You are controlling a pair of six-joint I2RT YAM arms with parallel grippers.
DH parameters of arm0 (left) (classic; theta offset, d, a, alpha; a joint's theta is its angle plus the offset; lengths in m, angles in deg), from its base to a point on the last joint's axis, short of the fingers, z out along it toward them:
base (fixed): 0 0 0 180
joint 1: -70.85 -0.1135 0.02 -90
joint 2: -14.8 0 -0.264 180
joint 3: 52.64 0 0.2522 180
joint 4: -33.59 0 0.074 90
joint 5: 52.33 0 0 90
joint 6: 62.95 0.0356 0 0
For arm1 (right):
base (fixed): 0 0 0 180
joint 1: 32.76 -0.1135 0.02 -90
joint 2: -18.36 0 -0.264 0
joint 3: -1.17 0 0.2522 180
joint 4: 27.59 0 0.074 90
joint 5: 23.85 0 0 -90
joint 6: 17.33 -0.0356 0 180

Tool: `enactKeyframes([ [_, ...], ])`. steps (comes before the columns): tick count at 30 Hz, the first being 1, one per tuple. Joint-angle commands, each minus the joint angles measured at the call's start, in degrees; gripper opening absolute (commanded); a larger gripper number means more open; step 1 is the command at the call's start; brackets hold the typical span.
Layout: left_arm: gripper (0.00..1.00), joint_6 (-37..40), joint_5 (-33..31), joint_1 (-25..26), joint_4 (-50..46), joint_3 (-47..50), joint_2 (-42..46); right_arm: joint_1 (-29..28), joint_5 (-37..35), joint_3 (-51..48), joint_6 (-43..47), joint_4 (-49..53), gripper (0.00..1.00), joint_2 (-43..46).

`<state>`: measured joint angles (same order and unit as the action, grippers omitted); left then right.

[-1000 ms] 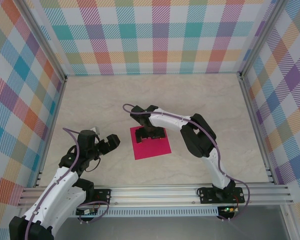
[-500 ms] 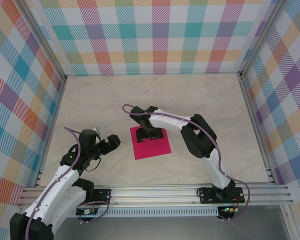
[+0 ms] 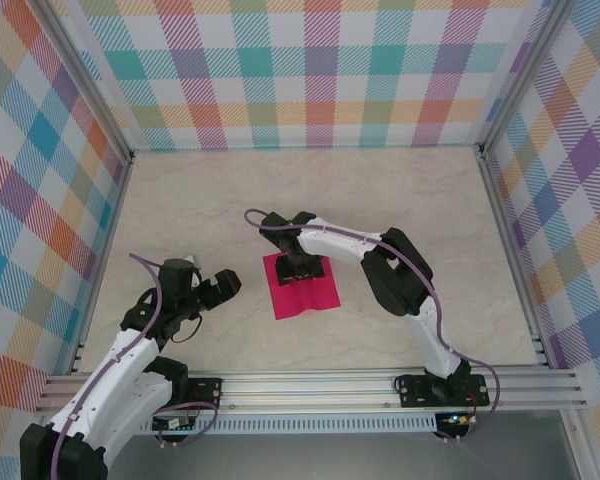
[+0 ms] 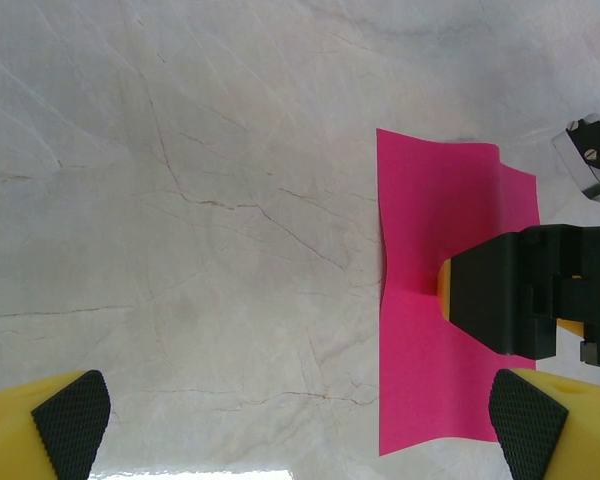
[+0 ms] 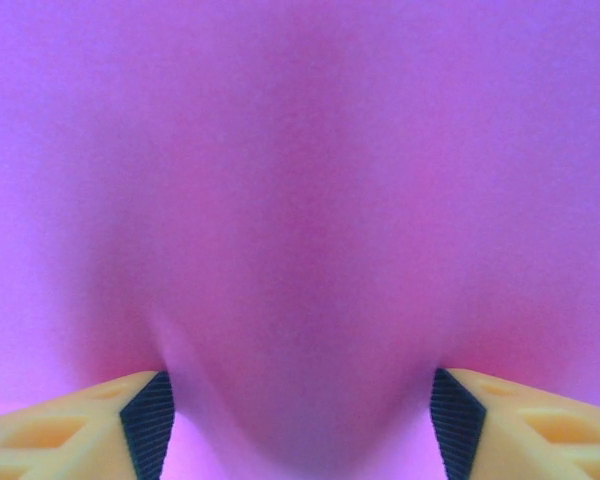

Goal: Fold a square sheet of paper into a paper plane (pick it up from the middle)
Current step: Fold the square sheet of paper in half at the center of the table.

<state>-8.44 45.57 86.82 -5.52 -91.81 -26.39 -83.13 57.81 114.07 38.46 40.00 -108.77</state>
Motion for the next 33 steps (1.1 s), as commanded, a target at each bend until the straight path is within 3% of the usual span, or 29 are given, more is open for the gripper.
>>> enactKeyframes([
  [1,1.00,0.3,-0.2,-0.8,-0.8,-2.0,0.0,-0.1,-0.1,0.6,1.3,3.8,0.64,-1.5],
  [8,1.00,0.6,-0.6,-0.7,-1.8,-2.7,0.0,0.8,-0.1,-0.3,1.1,3.0,0.42,3.8],
  [13,1.00,0.7,-0.8,-0.8,-2.6,-3.1,0.3,2.4,5.8,-4.3,1.2,-2.0,0.29,9.5],
  [18,1.00,0.7,-0.8,-0.8,-3.3,-3.9,0.7,5.3,20.9,-9.0,-0.3,-11.2,0.27,16.8],
  [23,1.00,-0.1,0.2,-0.8,-3.3,-5.1,0.7,10.9,37.4,-16.0,-7.0,-27.3,0.33,20.5],
  [28,1.00,-1.4,3.9,-0.7,-0.6,-5.2,-0.6,15.9,44.1,-23.9,-14.6,-40.5,0.35,17.3],
  [33,1.00,-1.5,6.5,-0.6,1.4,-5.6,-2.9,17.3,43.1,-26.3,-14.6,-42.4,0.37,15.4],
])
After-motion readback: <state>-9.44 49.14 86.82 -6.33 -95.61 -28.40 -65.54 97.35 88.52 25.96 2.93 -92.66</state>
